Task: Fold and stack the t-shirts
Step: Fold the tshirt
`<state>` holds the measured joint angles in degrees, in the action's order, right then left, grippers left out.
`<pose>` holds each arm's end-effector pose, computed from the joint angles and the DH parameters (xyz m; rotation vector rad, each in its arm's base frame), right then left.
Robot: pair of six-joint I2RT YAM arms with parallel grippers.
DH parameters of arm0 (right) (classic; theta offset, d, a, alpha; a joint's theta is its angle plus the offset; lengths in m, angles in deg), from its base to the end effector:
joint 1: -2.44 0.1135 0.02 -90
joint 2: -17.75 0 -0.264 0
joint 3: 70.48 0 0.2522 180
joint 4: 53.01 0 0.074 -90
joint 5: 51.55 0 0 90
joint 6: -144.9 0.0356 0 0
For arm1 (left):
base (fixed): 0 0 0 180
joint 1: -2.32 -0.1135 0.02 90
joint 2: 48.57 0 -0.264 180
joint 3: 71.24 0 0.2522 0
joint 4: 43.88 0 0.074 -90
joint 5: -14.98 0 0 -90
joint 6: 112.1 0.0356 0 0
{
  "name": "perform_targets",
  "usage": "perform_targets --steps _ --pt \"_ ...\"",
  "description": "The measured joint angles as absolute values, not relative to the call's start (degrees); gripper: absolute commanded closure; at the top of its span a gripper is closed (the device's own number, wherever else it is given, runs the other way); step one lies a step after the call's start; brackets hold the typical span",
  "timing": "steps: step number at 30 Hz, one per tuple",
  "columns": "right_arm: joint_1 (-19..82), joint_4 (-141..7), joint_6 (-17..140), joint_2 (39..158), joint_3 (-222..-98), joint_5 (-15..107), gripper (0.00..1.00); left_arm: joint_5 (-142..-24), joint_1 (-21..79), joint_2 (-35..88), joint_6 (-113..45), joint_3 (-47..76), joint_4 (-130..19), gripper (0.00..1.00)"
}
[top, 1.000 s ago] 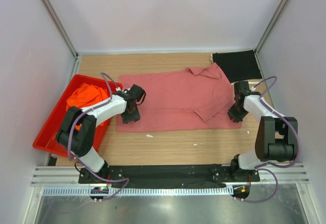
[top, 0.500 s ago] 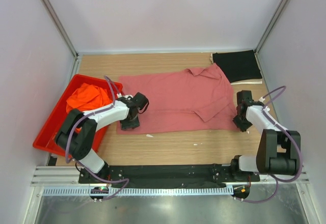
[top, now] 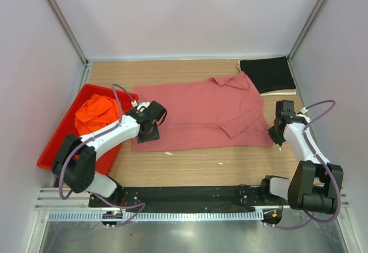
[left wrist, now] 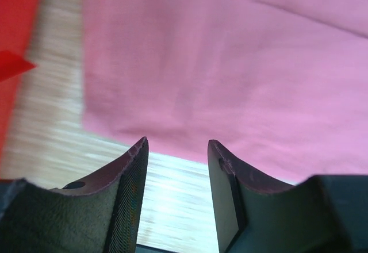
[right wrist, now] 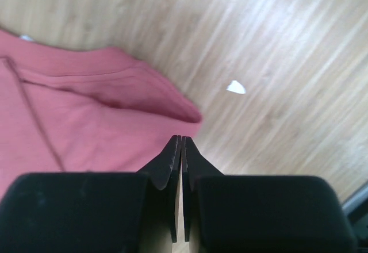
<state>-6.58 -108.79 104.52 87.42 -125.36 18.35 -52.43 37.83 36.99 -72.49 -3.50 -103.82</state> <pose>0.2034 -0.0447 0.1954 1.3887 2.3060 -0.2874 0.2215 -0.1412 0.1951 -0.4088 2.6818 0.1984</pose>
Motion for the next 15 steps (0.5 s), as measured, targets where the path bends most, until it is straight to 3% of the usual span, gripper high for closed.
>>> perform_targets --steps 5,11,15 --pt "-6.58 -105.01 105.31 86.92 -125.78 24.41 0.94 -60.06 37.83 34.96 -70.83 -2.83 -98.66 0.53" --pt "-6.58 -98.10 107.41 95.29 -125.08 29.19 0.95 -63.05 37.83 42.61 -69.50 -1.58 -96.01 0.52" --pt "-6.60 -97.55 107.80 98.78 -125.19 27.16 0.95 -60.36 37.83 47.61 -69.96 -0.31 -96.41 0.44"
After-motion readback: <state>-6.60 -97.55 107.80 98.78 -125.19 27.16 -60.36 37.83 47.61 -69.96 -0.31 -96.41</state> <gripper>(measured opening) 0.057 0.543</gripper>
